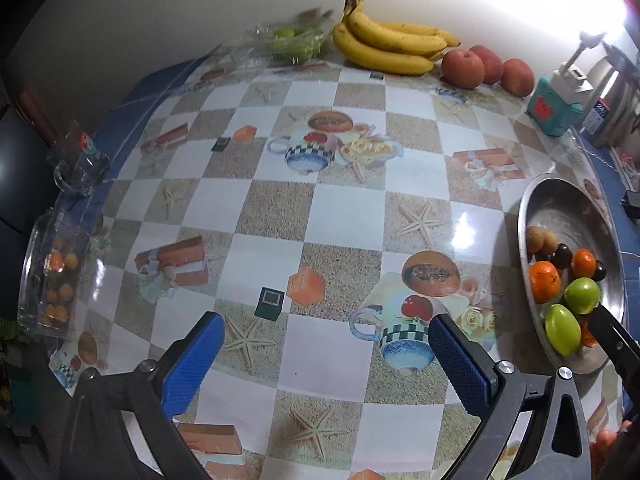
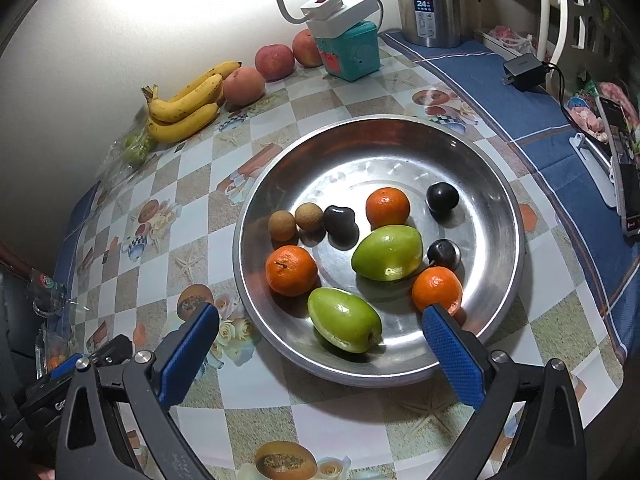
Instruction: Organize fruits
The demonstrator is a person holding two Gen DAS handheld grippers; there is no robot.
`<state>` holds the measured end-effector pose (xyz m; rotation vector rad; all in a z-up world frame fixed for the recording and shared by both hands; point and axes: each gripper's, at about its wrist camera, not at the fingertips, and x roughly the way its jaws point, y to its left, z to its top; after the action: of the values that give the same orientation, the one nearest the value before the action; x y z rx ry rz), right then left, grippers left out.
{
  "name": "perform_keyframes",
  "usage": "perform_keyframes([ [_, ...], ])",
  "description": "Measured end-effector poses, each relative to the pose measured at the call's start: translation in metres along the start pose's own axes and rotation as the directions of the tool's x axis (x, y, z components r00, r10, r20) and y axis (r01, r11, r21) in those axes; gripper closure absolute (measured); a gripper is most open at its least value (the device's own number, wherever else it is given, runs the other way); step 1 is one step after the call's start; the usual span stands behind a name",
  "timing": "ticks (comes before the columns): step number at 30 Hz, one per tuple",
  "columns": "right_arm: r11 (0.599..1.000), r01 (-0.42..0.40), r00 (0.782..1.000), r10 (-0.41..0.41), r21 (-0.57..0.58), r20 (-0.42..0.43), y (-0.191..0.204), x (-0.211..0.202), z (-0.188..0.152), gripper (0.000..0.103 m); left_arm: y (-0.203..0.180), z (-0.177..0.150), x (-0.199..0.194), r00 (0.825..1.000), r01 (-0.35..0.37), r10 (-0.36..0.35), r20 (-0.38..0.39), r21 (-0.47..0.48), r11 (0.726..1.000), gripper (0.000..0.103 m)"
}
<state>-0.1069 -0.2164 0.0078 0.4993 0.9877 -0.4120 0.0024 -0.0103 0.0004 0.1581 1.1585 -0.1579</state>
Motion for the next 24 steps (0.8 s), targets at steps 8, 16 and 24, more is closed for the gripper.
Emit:
perform_keyframes([
  [8,1.000,-0.013,0.999,0.013,0.004,0.046,0.000,-0.015,-0.001,0.002,0.000,-0.004,-0.021,0.997,0.008,-0.008,0.073,0.012,1.000,0.000],
  [16,1.000,-0.028,0.998,0.028,0.005,0.051,0.001,-0.023,-0.005,0.002,0.004,-0.008,-0.036,0.993,0.030,-0.031,0.113,0.007,1.000,0.000],
  [24,0.998,-0.018,0.999,0.020,-0.054,0.030,0.014,-0.029,-0.011,0.002,0.006,-0.013,-0.043,0.993,0.039,-0.040,0.113,0.009,0.999,0.000],
])
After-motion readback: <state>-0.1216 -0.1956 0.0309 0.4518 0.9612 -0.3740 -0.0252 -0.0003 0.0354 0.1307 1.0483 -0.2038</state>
